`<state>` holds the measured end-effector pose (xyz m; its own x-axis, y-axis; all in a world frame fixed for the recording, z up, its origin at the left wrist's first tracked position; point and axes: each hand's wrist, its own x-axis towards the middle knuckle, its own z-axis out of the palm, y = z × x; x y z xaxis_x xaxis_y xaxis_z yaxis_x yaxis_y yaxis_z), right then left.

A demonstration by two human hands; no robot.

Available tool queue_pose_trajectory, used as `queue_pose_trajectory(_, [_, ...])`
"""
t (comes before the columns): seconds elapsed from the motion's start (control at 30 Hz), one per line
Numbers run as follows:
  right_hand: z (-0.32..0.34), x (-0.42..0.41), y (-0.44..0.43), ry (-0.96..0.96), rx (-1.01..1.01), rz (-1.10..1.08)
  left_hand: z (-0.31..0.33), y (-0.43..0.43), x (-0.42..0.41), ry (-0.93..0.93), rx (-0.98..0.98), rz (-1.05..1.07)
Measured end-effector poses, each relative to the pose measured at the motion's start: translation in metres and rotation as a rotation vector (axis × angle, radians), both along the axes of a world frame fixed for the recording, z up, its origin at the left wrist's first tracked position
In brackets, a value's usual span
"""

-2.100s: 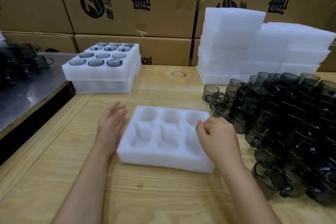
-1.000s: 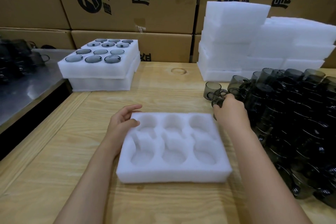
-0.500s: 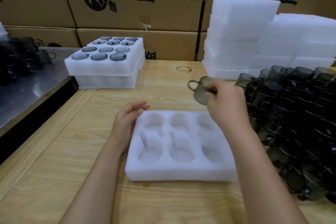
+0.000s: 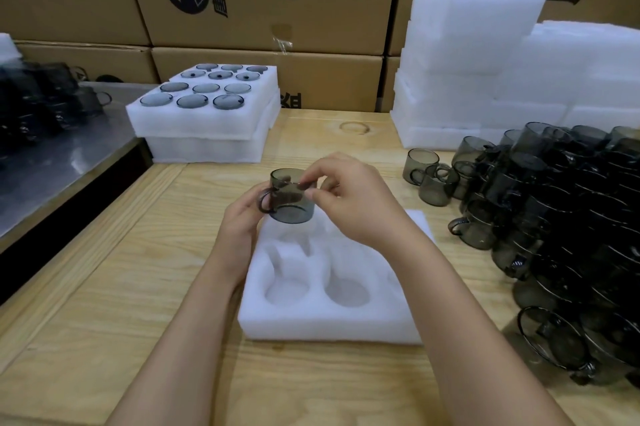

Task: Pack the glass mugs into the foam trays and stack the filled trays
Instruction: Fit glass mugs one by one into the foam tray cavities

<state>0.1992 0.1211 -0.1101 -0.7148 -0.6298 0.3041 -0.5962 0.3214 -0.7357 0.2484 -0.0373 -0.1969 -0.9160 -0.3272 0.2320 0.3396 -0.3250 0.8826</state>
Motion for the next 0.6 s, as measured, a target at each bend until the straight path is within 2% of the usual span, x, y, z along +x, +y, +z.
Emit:
queue_pose_trajectory(0.1, [-0.001,-0.001,-0.001,-0.082,-0.118,0.011,0.002,-0.001,0.001,0.036,-0.053,0.038])
queue_pose_trajectory(0.27, [-0.008,-0.002,-0.004,-0.264,-0.202,0.029,-0.001,-0.007,0.001,0.051,-0.215,0.102])
queue_pose_trajectory(0.4, [-0.016,-0.002,-0.008,-0.262,-0.135,0.012,-0.001,-0.005,0.002,0.048,-0.284,0.074])
queue_pose_trajectory(0.6, [-0.019,-0.003,-0.005,-0.201,-0.023,0.042,-0.002,-0.007,0.004,0.007,-0.271,0.002])
